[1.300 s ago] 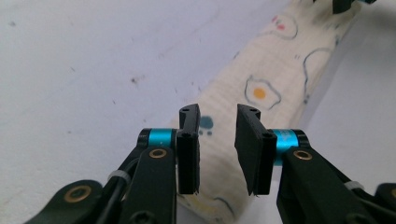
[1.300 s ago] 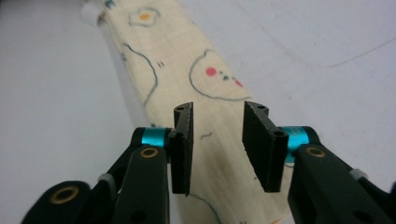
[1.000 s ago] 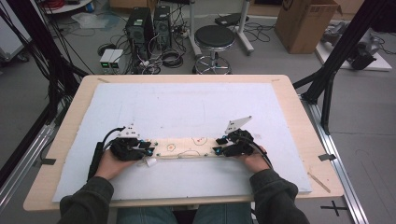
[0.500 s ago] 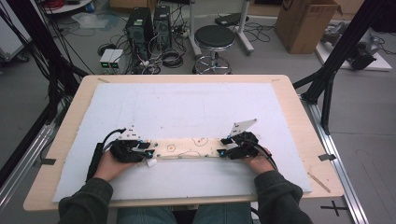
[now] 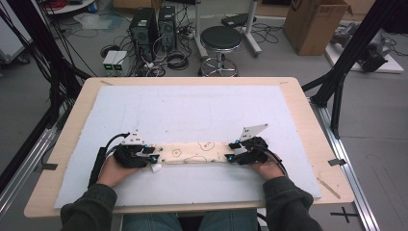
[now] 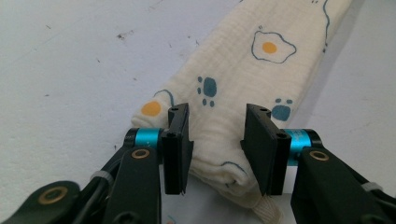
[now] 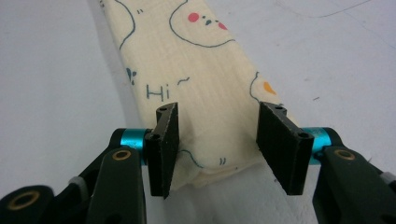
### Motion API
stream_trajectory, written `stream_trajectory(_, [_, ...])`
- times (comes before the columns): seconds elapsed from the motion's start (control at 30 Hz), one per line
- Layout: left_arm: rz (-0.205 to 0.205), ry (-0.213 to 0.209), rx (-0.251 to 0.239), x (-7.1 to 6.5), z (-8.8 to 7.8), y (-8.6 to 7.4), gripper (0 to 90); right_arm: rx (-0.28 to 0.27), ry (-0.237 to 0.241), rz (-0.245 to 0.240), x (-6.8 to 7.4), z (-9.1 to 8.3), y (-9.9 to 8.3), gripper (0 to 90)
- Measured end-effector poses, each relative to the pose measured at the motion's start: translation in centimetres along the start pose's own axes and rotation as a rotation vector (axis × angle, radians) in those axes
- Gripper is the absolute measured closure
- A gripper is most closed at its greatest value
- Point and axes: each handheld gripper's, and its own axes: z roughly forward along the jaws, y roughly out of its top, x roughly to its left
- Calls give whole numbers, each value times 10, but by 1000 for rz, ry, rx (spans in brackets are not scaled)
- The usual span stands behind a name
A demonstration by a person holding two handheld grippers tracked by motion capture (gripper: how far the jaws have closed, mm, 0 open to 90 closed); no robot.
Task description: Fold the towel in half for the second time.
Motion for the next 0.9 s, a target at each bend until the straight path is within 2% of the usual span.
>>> stream_trajectory(0.27, [-4, -5, -5, -1, -2, 2, 599, -10, -7, 5, 1, 0, 0, 473])
stream_trajectory(0.33, [-6, -8, -18, -2, -4, 3, 582, -14, -1, 21, 3, -1, 1, 449])
stream_trajectory(0.37, [0, -11, -25, -2, -6, 3, 574, -16, -7, 10, 4, -2, 1, 444])
stream_trajectory(0.53, [-17, -18, -71, -1, -15, 4, 557, -46, -18, 22, 6, -9, 3, 425])
stream_trajectory(0.67, [-42, 32, -96, 0, -18, 6, 486, -62, -37, 23, 6, -14, 7, 423])
stream_trajectory(0.77, [-75, 47, -125, 3, -20, 11, 467, -67, -44, 29, 3, -17, 11, 420])
stream_trajectory(0.87, [-98, 64, -151, 6, -21, 16, 462, -80, -51, 54, -2, -20, 16, 420])
stream_trajectory(0.9, [-105, 58, -156, 7, -21, 17, 467, -75, -58, 62, -3, -21, 18, 419])
